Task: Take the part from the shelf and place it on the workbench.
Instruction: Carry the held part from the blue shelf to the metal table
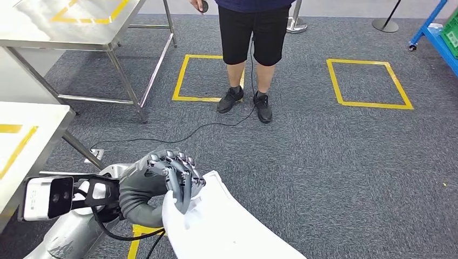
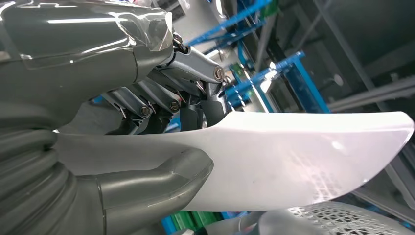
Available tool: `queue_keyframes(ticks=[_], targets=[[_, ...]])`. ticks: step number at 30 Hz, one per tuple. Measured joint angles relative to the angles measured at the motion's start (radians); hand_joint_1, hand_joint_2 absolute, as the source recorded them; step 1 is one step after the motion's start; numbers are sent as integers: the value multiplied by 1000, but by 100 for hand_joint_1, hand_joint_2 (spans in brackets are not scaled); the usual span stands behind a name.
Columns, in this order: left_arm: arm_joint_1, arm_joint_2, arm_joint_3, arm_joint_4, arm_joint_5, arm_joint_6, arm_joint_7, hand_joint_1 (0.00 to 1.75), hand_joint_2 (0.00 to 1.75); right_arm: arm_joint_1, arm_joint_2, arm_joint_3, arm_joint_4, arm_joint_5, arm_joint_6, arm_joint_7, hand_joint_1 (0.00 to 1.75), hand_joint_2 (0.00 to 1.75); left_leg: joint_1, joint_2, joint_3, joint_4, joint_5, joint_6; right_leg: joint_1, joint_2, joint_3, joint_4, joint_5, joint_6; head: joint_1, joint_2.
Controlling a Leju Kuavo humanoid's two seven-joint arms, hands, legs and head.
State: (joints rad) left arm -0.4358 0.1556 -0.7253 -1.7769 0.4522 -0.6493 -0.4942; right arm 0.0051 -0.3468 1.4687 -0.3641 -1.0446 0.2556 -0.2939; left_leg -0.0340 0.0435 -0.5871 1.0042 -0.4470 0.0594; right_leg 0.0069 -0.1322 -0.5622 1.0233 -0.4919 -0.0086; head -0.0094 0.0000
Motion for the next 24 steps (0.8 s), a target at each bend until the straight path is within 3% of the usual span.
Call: queue_keyframes(ticks=[2, 3, 4, 6, 7, 8, 10, 12, 14, 15, 17, 19, 21, 22, 24], targets=[[-2, 0, -1, -1, 0, 0, 1, 166, 175, -1, -1, 1, 0, 0, 2, -3, 0, 0, 10, -28, 22, -27, 16, 2, -2, 55, -21, 51, -24, 2, 2, 0], [-3, 0, -3, 0, 1, 0, 3, 166, 175, 0, -3, 2, 1, 1, 4, -4, 0, 0, 13, -40, 24, -33, 19, 2, -7, 92, -47, 105, -45, 1, 4, 0], [-3, -1, -5, 0, 1, 0, 6, 166, 175, 1, -5, 3, 1, 3, 7, -6, 0, 0, 14, -55, 23, -33, 20, 3, -11, 114, -80, 168, -67, 1, 6, 0], [1, 0, -9, 1, 3, -2, 15, 166, 175, 2, -8, 6, 3, 6, 11, -10, 0, 0, 17, -87, 22, -30, 19, 1, -19, 126, -126, 244, -84, 11, 9, 0], [2, 1, -11, 1, 4, -3, 19, 166, 175, 1, -8, 8, 4, 7, 13, -12, 0, 0, 19, -103, 21, -27, 17, -1, -24, 127, -125, 231, -70, 22, 9, 0], [2, 1, -13, 1, 5, -3, 21, 166, 175, 0, -8, 9, 5, 8, 14, -14, 0, 0, 23, -119, 21, -21, 14, -6, -30, 131, -104, 180, -42, 37, 10, 0], [2, 2, -15, 1, 5, -5, 25, 166, 175, -1, -4, 12, 5, 8, 15, -17, 0, 0, 28, -147, 16, -4, 3, -22, -42, 169, -49, 61, 9, 58, 13, 0], [1, 2, -17, 1, 5, -6, 29, 166, 175, -3, -2, 16, 5, 7, 15, -18, 0, 0, 29, -169, 2, 12, -3, -35, -46, 203, -27, 17, 22, 53, 16, 0], [0, 4, -17, 2, 5, -6, 33, 166, 175, -7, -2, 19, 6, 6, 15, -18, 0, 0, 33, -189, -9, 17, -2, -43, -44, 195, -27, 19, 20, 37, 16, 0], [1, 5, -16, 2, 6, -6, 34, 166, 175, -8, -1, 20, 6, 6, 15, -17, 0, 0, 35, -185, -13, 21, -5, -46, -43, 184, -26, 17, 20, 32, 15, 0], [-2, 7, -16, 2, 5, -6, 35, 166, 175, -8, 1, 22, 6, 5, 15, -17, 0, 0, 35, -134, -38, 70, -31, -54, -42, 160, -19, 14, 18, 19, 9, 0], [-3, 7, -16, 2, 5, -6, 36, 166, 175, -6, 2, 25, 6, 4, 15, -17, 0, 0, 36, -69, -103, 194, -82, -60, -34, 136, -15, 14, 13, 8, 4, 0], [0, 8, -16, 3, 5, -6, 36, 166, 175, -5, 2, 26, 6, 3, 15, -17, 0, 0, 38, -51, -165, 299, -108, -60, -25, 108, -13, 14, 8, 1, 4, 0], [1, 8, -16, 4, 5, -6, 37, 166, 175, -5, 3, 27, 6, 3, 15, -16, 0, 0, 37, -49, -171, 301, -96, -57, -22, 95, -11, 14, 6, -2, 4, 0], [1, 9, -16, 4, 5, -6, 37, 166, 175, -7, 4, 27, 6, 3, 15, -16, 0, 0, 28, -34, -124, 199, -33, -40, -14, 71, -4, 13, 1, -6, 4, 0]])
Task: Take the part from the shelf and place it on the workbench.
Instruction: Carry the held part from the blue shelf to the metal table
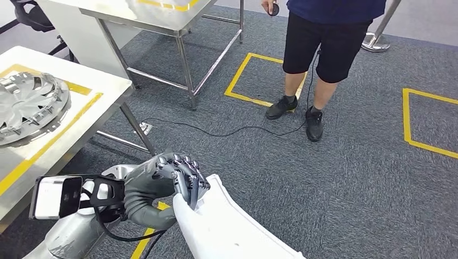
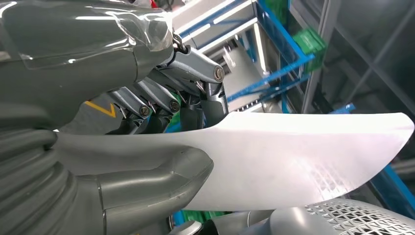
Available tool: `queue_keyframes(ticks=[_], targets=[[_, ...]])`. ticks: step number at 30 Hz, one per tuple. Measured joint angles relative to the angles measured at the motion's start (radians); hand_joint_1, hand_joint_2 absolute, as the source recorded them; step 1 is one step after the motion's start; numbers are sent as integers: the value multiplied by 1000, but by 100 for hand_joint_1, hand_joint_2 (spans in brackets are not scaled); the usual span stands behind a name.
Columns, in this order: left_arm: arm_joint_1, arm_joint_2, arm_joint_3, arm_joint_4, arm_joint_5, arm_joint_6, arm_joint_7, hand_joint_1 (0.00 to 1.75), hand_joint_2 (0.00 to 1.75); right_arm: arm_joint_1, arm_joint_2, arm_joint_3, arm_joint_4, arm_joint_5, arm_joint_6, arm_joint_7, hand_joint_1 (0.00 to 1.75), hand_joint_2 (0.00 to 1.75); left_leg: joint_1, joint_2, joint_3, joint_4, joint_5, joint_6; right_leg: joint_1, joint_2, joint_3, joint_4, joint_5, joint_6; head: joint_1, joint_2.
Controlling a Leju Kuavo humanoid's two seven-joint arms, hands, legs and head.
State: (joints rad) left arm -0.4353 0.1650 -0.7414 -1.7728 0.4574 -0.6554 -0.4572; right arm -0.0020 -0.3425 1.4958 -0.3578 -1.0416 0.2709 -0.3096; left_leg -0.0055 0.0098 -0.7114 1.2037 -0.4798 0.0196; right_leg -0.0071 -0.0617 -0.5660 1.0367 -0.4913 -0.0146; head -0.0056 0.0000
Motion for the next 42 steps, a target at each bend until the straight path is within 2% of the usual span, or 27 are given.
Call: queue_keyframes(ticks=[2, 4, 6, 8, 10, 12, 13, 14, 15, 16, 17, 19, 21, 23, 25, 27, 28, 29, 30, 32, 34, 35, 36, 37, 39, 40, 42], targets=[[-4, 0, 1, 0, 0, 0, 1, 166, 175, -1, 7, 1, 0, -2, 1, 0, 0, 0, -20, 56, 64, -124, 40, 26, 5, -22, 9, -3, -6, 0, 1, 0], [-8, 0, 2, 0, -3, 1, 4, 166, 175, -3, 14, 2, 1, -5, 3, 1, 0, 0, -37, 84, 85, -170, 39, 42, 6, -47, 13, -8, -9, 3, 1, 0], [-9, 0, 2, -1, -5, 3, 8, 166, 175, -6, 17, 3, 2, -7, 5, 3, 0, 0, -35, 56, 94, -187, 48, 46, 8, -68, 19, -11, -13, 9, 0, 0], [-11, -1, 2, -1, -5, 5, 10, 166, 175, -7, 19, 4, 3, -8, 6, 4, 0, 0, -25, 27, 116, -214, 61, 50, 8, -30, 9, 22, -32, 11, 0, 0], [-12, -5, -1, 1, -5, 7, 13, 166, 175, -5, 19, 5, 6, -9, 6, 5, 0, 0, -18, -1, 127, -227, 68, 52, 1, 34, -41, 125, -73, 10, 4, 0], [-9, -8, -3, 4, -6, 7, 18, 166, 175, -3, 17, 5, 10, -9, 6, 5, 0, 0, -16, -34, 126, -225, 68, 52, -8, 54, -100, 223, -100, 18, 8, 0], [-8, -8, -4, 5, -5, 6, 21, 166, 175, -3, 16, 6, 13, -9, 6, 6, 0, 0, -14, -50, 125, -223, 67, 49, -13, 56, -111, 231, -93, 28, 8, 0], [-7, -8, -4, 5, -5, 6, 23, 166, 175, -4, 15, 6, 15, -9, 6, 5, 0, 0, -11, -66, 125, -219, 64, 45, -19, 57, -102, 199, -70, 42, 8, 0], [-7, -8, -4, 5, -4, 6, 27, 166, 175, -4, 15, 6, 16, -10, 7, 5, 0, 0, -7, -80, 125, -211, 60, 38, -26, 64, -76, 136, -37, 58, 9, 0], [-7, -8, -4, 6, -4, 7, 30, 166, 175, -5, 17, 7, 17, -12, 8, 5, 0, 0, -4, -93, 123, -203, 54, 29, -30, 80, -52, 80, -11, 69, 10, 0], [-7, -9, -4, 6, -5, 7, 35, 166, 175, -6, 19, 8, 19, -14, 11, 4, 0, 0, -1, -105, 118, -191, 48, 20, -34, 99, -31, 34, 7, 72, 12, 0], [-6, -10, -4, 6, -7, 8, 44, 166, 175, -9, 26, 10, 23, -20, 16, 3, 0, 0, 1, -124, 107, -177, 42, 5, -33, 122, -19, 11, 11, 60, 16, 0], [-5, -9, -3, 5, -9, 9, 48, 166, 175, -13, 30, 11, 26, -23, 18, 2, 0, 0, 6, -136, 99, -173, 42, -1, -31, 108, -16, 8, 11, 46, 16, 0], [-7, -8, -1, 4, -11, 9, 49, 166, 175, -14, 33, 12, 29, -23, 19, 1, 0, 0, 6, -95, 82, -141, 24, -9, -30, 89, -11, 7, 9, 34, 10, 0], [-9, -7, 0, 4, -13, 9, 50, 166, 175, -11, 36, 14, 32, -24, 20, 1, 0, 0, 6, -37, 29, -36, -23, -16, -26, 68, -6, 6, 4, 23, 5, 0], [-8, -6, 0, 4, -16, 9, 50, 166, 175, -9, 38, 16, 34, -24, 20, 1, 0, 0, 9, -19, -40, 87, -63, -18, -19, 45, -3, 6, -1, 16, 3, 0], [-6, -6, 0, 4, -17, 9, 50, 166, 175, -9, 38, 17, 35, -24, 20, 1, 0, 0, 9, -17, -59, 113, -62, -16, -16, 33, -1, 7, -3, 12, 3, 0], [-5, -5, 0, 4, -18, 9, 50, 166, 175, -10, 38, 18, 35, -25, 20, 1, 0, 0, 8, -14, -57, 98, -42, -12, -12, 21, 3, 6, -7, 10, 3, 0], [-5, -4, 0, 3, -19, 9, 51, 166, 175, -10, 39, 19, 36, -25, 20, 2, 0, 0, 4, -7, -34, 45, -8, -3, -7, 10, 8, 6, -11, 8, 3, 0], [-6, -4, 1, 2, -19, 9, 51, 166, 175, -11, 43, 20, 36, -26, 20, 4, 0, 0, -13, 37, 32, -89, 48, 25, 1, -11, 20, 4, -20, 7, 5, 0], [-9, -4, 2, 0, -19, 9, 50, 166, 175, -11, 46, 20, 37, -27, 21, 5, 0, 0, -31, 73, 64, -154, 55, 43, 5, -33, 25, -1, -25, 10, 7, 0], [-10, -4, 2, -1, -19, 9, 50, 166, 175, -12, 47, 21, 38, -28, 22, 5, 0, 0, -35, 71, 65, -161, 52, 45, 7, -47, 28, -5, -27, 13, 7, 0], [-11, -4, 2, -3, -20, 9, 50, 166, 175, -13, 46, 21, 39, -28, 22, 6, 0, 0, -35, 56, 72, -170, 54, 46, 9, -60, 33, -10, -29, 16, 6, 0], [-10, -4, 3, -4, -20, 9, 50, 166, 175, -14, 47, 21, 40, -28, 23, 6, 0, 0, -32, 42, 82, -183, 60, 45, 9, -58, 38, -10, -32, 18, 7, 0], [-12, -5, 2, -8, -20, 9, 49, 166, 175, -15, 46, 21, 40, -29, 24, 6, 0, 0, -21, 15, 105, -209, 72, 47, 8, -12, 20, 37, -55, 19, 8, 0], [-12, -6, 2, -8, -20, 9, 48, 166, 175, -13, 46, 21, 41, -30, 24, 6, 0, 0, -16, 2, 109, -216, 75, 48, 3, 23, -9, 94, -76, 18, 9, 0], [-11, -8, 0, -8, -19, 8, 48, 166, 175, -10, 43, 22, 42, -32, 24, 6, 0, 0, -11, -27, 111, -218, 75, 49, -5, 54, -84, 220, -114, 22, 11, 0]])
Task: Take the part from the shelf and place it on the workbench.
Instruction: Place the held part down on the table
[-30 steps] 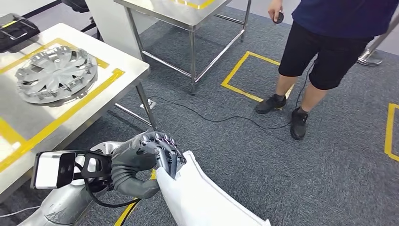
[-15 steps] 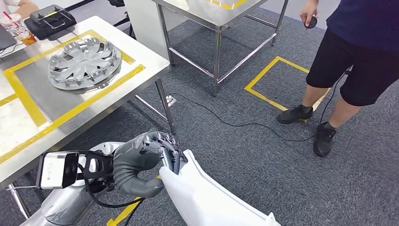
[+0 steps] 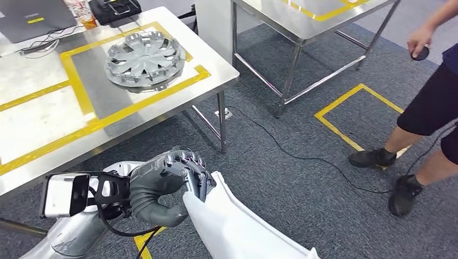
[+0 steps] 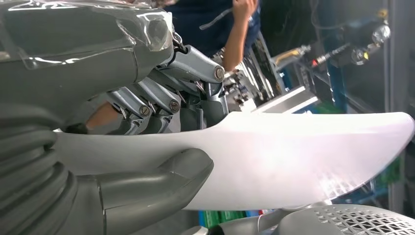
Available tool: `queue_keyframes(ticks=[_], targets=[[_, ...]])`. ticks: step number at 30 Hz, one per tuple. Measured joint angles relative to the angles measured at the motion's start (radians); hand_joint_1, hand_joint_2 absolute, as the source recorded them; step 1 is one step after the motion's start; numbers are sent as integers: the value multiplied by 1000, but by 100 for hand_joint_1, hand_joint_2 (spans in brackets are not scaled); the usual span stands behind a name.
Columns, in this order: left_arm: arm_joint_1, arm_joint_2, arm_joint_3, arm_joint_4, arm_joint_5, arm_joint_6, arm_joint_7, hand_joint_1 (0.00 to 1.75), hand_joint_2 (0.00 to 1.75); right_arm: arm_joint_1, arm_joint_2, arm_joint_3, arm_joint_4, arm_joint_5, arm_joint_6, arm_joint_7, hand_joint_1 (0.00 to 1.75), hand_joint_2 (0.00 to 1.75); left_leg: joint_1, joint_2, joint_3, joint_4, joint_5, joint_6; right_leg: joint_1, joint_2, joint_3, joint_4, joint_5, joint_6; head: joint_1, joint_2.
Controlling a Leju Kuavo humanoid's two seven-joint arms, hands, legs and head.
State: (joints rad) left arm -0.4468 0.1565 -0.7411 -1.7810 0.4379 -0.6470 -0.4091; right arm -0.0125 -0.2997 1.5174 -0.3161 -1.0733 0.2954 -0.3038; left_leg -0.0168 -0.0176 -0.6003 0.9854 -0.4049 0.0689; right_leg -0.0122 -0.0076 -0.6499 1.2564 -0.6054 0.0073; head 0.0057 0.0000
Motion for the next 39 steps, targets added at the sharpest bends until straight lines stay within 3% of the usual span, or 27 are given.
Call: queue_keyframes(ticks=[1, 2, 4, 5, 6, 7, 9, 10, 12, 14, 16, 17, 18, 19, 21, 23, 25, 26, 28, 30, 32, 33, 34, 36, 37, 39], targets=[[2, 0, 0, 0, 0, 0, 0, 166, 175, 1, -2, 0, 0, -1, 0, 0, 0, 0, 2, -16, 1, 0, -1, -1, -6, 3, -26, 33, -3, 8, 0, 0], [3, 0, 0, 0, 0, 0, 0, 166, 175, 1, -3, 1, 1, -1, 0, 0, 0, 0, 6, -32, 2, 2, -3, -5, -12, 4, -33, 29, 11, 22, 0, 0], [3, 0, -1, 0, 0, 0, 1, 166, 175, 1, -4, 1, 1, -2, -1, -1, 0, 0, 16, -62, 3, 13, -10, -19, -27, 16, 4, -83, 77, 56, 1, 0], [4, 0, 0, 0, 0, 0, 2, 166, 175, 0, -2, 1, 1, -3, -1, -1, 0, 0, 19, -75, 0, 23, -17, -29, -33, 29, 29, -145, 107, 67, 3, 0], [4, -1, 0, 0, 0, -1, 4, 166, 175, -1, -1, 1, 1, -4, -1, -1, 0, 0, 21, -85, -4, 33, -24, -38, -36, 37, 48, -190, 126, 67, 5, 0], [4, -1, 0, 0, -1, -1, 5, 166, 175, -2, -1, 2, 1, -5, -1, -1, 0, 0, 21, -93, -8, 41, -28, -46, -37, 43, 58, -213, 134, 60, 7, 0], [4, -1, 0, 0, -1, -1, 7, 166, 175, -6, -1, 2, 1, -7, -1, -2, 0, 0, 24, -104, -14, 45, -31, -54, -33, 33, 62, -214, 134, 38, 8, 0], [4, 0, 0, -1, -1, -1, 7, 166, 175, -8, 0, 2, 1, -7, -1, -2, 0, 0, 25, -100, -16, 47, -33, -57, -33, 27, 64, -215, 134, 32, 7, 0], [3, 1, 1, -2, -1, -1, 7, 166, 175, -7, 0, 2, 1, -7, 0, -2, 0, 0, 25, -55, -35, 90, -56, -65, -33, 11, 70, -217, 132, 19, 2, 0], [1, 2, 1, -3, 0, -1, 7, 166, 175, -2, -1, 2, 1, -7, 0, -3, 0, 0, 25, -3, -94, 206, -108, -71, -30, -7, 76, -217, 128, 9, -3, 0], [3, 3, 1, -3, 0, -2, 7, 166, 175, 2, -2, 2, 1, -7, 0, -3, 0, 0, 27, 10, -160, 319, -140, -73, -25, -28, 78, -217, 123, 3, -3, 0], [4, 4, 1, -3, 0, -2, 7, 166, 175, 2, -3, 2, 1, -7, -1, -4, 0, 0, 27, 12, -174, 333, -132, -71, -24, -39, 80, -217, 120, 2, -3, 0], [4, 5, 1, -3, 0, -2, 7, 166, 175, 2, -3, 2, 1, -7, -2, -4, 0, 0, 27, 14, -167, 307, -108, -68, -21, -50, 84, -217, 117, 1, -4, 0], [4, 5, 1, -3, 0, -2, 7, 166, 175, 2, -3, 2, 1, -7, -3, -4, 0, 0, 26, 20, -141, 248, -71, -63, -19, -60, 90, -217, 113, 1, -4, 0], [1, 6, 1, -3, 1, -1, 7, 166, 175, 2, -3, 2, 1, -7, -5, -5, 0, 0, 14, 60, -76, 116, -18, -48, -12, -80, 101, -219, 104, 3, -3, 0], [-3, 5, 2, -4, 1, 0, 7, 166, 175, 2, -3, 2, 1, -9, -6, -5, 0, 0, 0, 90, -46, 60, -11, -38, -5, -100, 107, -222, 98, 9, -2, 0], [-4, 5, 2, -4, 2, 2, 7, 166, 175, 1, -4, 2, 1, -11, -7, -4, 0, 0, -4, 70, -40, 51, -12, -33, -2, -125, 115, -230, 94, 18, -2, 0], [-3, 5, 3, -6, 2, 3, 7, 166, 175, -1, -5, 2, 1, -12, -7, -3, 0, 0, -2, 55, -34, 41, -9, -29, -2, -121, 118, -228, 89, 21, -2, 0], [-5, 3, 3, -10, 3, 6, 7, 166, 175, -2, -7, 2, 1, -13, -7, -3, 0, 0, 5, 29, -21, 23, 0, -19, -5, -70, 96, -176, 61, 19, 0, 0], [-4, 1, 3, -12, 5, 9, 7, 166, 175, 0, -10, 3, 1, -14, -7, -3, 0, 0, 8, 2, -19, 19, 2, -13, -8, -13, 28, -49, 13, 11, 3, 0], [2, 1, 1, -12, 7, 10, 9, 166, 175, 3, -12, 4, 1, -15, -9, -3, 0, 0, 8, -31, -19, 19, 1, -12, -8, 2, -32, 44, -7, 15, 4, 0], [4, 1, 1, -12, 8, 10, 11, 166, 175, 5, -13, 4, 1, -16, -11, -3, 0, 0, 8, -45, -19, 21, 1, -13, -10, 3, -39, 37, 8, 23, 4, 0], [5, 0, 1, -12, 10, 12, 13, 166, 175, 5, -13, 5, 1, -19, -17, -3, 0, 0, 9, -58, -18, 22, 0, -14, -11, 4, -25, -10, 38, 33, 5, 0], [7, 1, 2, -12, 12, 18, 19, 166, 175, 2, -12, 5, 1, -27, -30, -3, 0, 0, 9, -75, -19, 31, -7, -24, -16, 10, 25, -150, 107, 48, 6, 0], [8, 1, 3, -12, 12, 21, 21, 166, 175, -1, -12, 5, 1, -31, -36, -3, 0, 0, 7, -81, -21, 37, -11, -29, -17, 12, 43, -196, 128, 45, 6, 0], [11, 3, 7, -13, 8, 27, 24, 166, 175, -5, -11, 5, 1, -36, -45, -4, 0, 0, 3, -86, -24, 43, -17, -37, -15, 16, 53, -218, 140, 29, 7, 0]])
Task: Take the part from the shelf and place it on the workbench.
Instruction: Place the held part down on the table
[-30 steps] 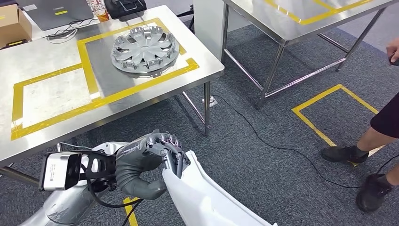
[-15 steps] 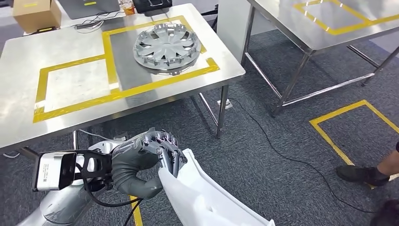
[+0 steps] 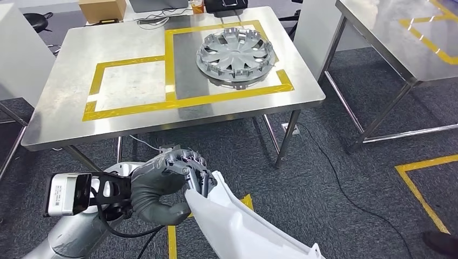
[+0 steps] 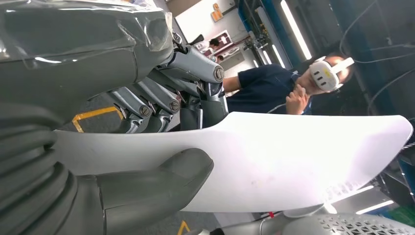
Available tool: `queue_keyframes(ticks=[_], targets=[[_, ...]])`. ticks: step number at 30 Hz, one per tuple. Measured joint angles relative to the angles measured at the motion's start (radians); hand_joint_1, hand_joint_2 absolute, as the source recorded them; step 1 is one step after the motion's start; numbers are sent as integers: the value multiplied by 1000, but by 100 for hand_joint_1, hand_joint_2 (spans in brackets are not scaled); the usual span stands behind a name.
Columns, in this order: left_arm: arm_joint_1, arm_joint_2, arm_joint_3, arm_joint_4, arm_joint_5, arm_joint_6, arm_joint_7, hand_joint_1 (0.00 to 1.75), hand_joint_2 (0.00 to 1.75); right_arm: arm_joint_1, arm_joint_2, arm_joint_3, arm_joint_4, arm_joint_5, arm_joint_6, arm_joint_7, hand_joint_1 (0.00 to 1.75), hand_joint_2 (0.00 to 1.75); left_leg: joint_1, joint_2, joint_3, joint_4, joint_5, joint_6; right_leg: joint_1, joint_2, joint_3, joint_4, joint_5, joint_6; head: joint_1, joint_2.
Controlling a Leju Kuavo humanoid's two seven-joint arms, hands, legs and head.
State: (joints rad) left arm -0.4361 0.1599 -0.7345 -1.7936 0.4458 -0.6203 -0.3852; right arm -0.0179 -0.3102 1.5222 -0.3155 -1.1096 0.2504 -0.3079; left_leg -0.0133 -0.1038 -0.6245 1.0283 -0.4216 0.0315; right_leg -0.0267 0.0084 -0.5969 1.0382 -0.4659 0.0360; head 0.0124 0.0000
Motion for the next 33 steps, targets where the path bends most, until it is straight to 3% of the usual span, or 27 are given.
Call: queue_keyframes(ticks=[1, 3, 5, 7, 8, 9, 11, 13, 16, 18, 20, 22, 24, 25, 27, 28, 30, 33], targets=[[1, 1, 3, 0, -4, 2, 0, 166, 175, -1, 1, 0, 0, -2, -4, 0, 0, 0, 1, 0, -1, 1, -2, -2, -2, -1, 2, 0, 1, -8, -1, 0], [3, 3, 9, -3, -15, 5, 0, 166, 175, 0, 3, 0, 0, -5, -13, 0, 0, 0, 3, 25, -8, 21, -16, -10, -5, -4, 8, -2, 1, -18, -3, 0], [4, 5, 13, -6, -23, 8, 0, 166, 175, 4, 3, 0, 1, -8, -18, 0, 0, 0, 6, 70, -49, 109, -63, -23, -5, -7, 13, -3, -2, -28, -8, 0], [6, 7, 15, -7, -29, 11, -1, 166, 175, 9, 2, 0, 1, -10, -19, 1, 0, 0, 14, 93, -115, 240, -115, -31, -2, -12, 16, -3, -6, -34, -10, 0], [8, 8, 15, -7, -31, 12, -1, 166, 175, 10, 1, 0, 1, -11, -20, 2, 0, 0, 16, 96, -138, 279, -123, -32, -1, -14, 17, -3, -8, -36, -11, 0], [10, 9, 15, -7, -33, 13, 0, 166, 175, 11, 1, 0, 1, -12, -22, 3, 0, 0, 17, 97, -144, 282, -112, -31, 1, -16, 19, -3, -9, -37, -11, 0], [10, 10, 17, -10, -37, 15, 1, 166, 175, 11, 1, 0, 1, -12, -27, 4, 0, 0, 14, 100, -95, 176, -45, -19, 6, -19, 26, -3, -14, -39, -11, 0], [8, 11, 20, -15, -37, 17, 2, 166, 175, 11, 4, 0, 0, -12, -30, 4, 0, 0, 6, 108, -31, 51, -3, 1, 10, -20, 31, -5, -17, -37, -9, 0], [5, 11, 21, -21, -38, 21, 8, 166, 175, 10, 6, 0, 0, -12, -34, 4, 0, 0, -5, 112, -6, 2, -4, 14, 10, -28, 34, -13, -19, -27, -8, 0], [6, 11, 23, -27, -38, 22, 11, 166, 175, 9, 6, 0, 0, -12, -34, 4, 0, 0, 1, 108, 17, -28, 5, 18, 12, -29, 37, -11, -24, -19, -8, 0], [4, 10, 24, -32, -37, 22, 12, 166, 175, 9, 5, 0, 0, -12, -35, 4, 0, 0, 7, 105, 42, -58, 16, 22, 12, -23, 6, 55, -53, -20, -5, 0], [6, 10, 22, -32, -37, 21, 15, 166, 175, 10, 3, 0, 0, -12, -36, 4, 0, 0, 6, 100, 46, -62, 16, 24, 9, -16, -63, 176, -94, -22, -4, 0], [11, 10, 20, -32, -38, 19, 18, 166, 175, 11, 0, 0, 0, -13, -37, 4, 0, 0, 6, 93, 46, -59, 12, 22, 4, -15, -110, 240, -102, -10, -4, 0], [12, 10, 19, -32, -38, 19, 18, 166, 175, 12, -2, 0, 0, -14, -37, 4, 0, 0, 9, 89, 46, -56, 9, 19, 0, -15, -108, 221, -83, 3, -4, 0], [13, 10, 19, -32, -37, 18, 18, 166, 175, 12, -3, 1, 0, -17, -38, 4, 0, 0, 14, 83, 44, -40, -3, 7, -11, -15, -55, 94, -22, 29, -3, 0], [12, 10, 19, -32, -37, 18, 18, 166, 175, 12, -3, 1, 0, -19, -39, 4, 0, 0, 15, 80, 41, -28, -12, -2, -14, -13, -28, 37, 0, 32, -2, 0], [12, 9, 19, -32, -35, 17, 19, 166, 175, 11, -3, 0, -1, -22, -40, 4, 0, 0, 12, 78, 34, -10, -25, -14, -13, -10, -5, -6, 11, 16, -1, 0], [12, 9, 19, -33, -32, 16, 19, 166, 175, 11, -3, 0, -1, -24, -42, 4, 0, 0, 17, 81, 30, 1, -35, -21, -10, -8, -3, -3, 9, -11, -3, 0]])
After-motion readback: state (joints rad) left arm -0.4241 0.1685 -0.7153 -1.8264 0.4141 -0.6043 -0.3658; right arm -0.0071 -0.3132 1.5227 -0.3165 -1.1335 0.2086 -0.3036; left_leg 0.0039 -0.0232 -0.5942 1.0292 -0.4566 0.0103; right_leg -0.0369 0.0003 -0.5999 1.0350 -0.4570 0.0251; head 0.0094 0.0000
